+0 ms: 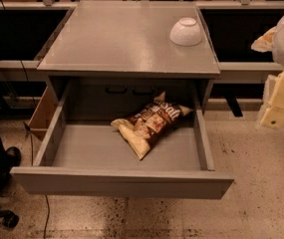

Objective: Pick brown chip bag from top drawer and place on counter

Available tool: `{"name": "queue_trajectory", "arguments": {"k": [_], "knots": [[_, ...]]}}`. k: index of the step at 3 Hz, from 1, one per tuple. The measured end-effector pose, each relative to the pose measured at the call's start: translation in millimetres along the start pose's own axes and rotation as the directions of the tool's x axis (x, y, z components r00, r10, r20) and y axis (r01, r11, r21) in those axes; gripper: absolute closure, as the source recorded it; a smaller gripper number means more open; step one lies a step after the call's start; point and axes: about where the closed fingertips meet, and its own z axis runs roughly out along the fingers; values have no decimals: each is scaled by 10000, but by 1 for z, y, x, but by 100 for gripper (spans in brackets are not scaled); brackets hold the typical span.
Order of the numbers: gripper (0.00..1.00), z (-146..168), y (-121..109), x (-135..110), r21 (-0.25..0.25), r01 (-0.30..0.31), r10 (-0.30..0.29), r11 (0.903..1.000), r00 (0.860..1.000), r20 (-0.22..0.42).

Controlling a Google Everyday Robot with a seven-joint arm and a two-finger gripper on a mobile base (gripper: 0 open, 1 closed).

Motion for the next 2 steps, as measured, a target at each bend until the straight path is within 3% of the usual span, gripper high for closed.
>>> {"name": "queue_trajectory", "arguments": {"k": [1,2], "knots": [[0,3,-1,0,-11,40,-40,10000,10000,37],[0,38,-12,1,-161,439,-433,9989,9983,386]]}}
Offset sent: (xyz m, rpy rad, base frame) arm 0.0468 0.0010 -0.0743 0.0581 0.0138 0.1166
